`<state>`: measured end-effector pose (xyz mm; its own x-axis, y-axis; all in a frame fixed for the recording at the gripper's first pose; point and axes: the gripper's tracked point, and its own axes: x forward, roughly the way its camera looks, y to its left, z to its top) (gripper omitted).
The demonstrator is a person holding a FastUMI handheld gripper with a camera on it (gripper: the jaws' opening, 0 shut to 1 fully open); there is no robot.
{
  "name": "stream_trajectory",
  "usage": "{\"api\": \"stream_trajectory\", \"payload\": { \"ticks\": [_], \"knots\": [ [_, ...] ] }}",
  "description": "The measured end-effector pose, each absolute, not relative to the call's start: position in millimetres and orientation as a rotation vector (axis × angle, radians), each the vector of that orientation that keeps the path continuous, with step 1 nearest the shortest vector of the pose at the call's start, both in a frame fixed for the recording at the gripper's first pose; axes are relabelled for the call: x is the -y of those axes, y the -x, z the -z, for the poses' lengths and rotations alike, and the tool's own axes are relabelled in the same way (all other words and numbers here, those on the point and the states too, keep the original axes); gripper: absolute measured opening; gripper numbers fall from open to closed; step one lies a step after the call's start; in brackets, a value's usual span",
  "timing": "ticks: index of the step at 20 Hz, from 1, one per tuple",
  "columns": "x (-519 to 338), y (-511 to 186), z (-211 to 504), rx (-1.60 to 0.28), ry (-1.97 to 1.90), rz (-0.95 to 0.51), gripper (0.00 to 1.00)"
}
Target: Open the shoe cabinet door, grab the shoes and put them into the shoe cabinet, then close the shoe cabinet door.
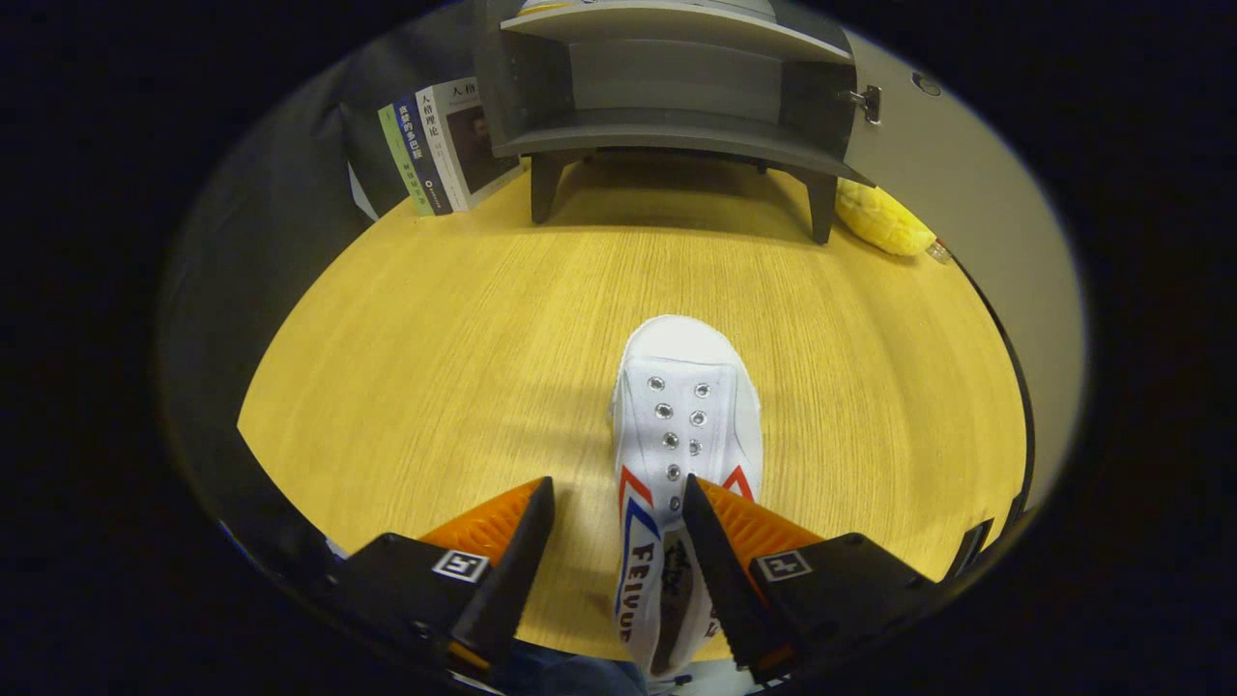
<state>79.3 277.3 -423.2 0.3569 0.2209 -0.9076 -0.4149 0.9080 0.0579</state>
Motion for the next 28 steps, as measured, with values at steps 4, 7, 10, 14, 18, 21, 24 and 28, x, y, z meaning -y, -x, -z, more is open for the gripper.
{"api": "stream_trajectory", "payload": {
  "ticks": [4, 7, 10, 14, 18, 21, 24, 28],
  "knots": [
    [-271, -79, 426, -1.118, 0.271, -0.395, 0.41],
    [-276, -71, 433, -1.12, 0.327, -0.422, 0.19],
    [-277, -71, 436, -1.118, 0.384, -0.424, 0.19],
    [-278, -73, 433, -1.132, 0.291, -0.422, 0.04],
    [-279, -76, 423, -1.084, 0.216, -0.433, 0.02],
    [-278, -82, 406, -1.047, 0.148, -0.439, 0.02],
    [-274, -92, 391, -1.005, 0.156, -0.423, 0.02],
    [-277, -110, 364, -0.966, 0.099, -0.422, 0.01]
  ]
}}
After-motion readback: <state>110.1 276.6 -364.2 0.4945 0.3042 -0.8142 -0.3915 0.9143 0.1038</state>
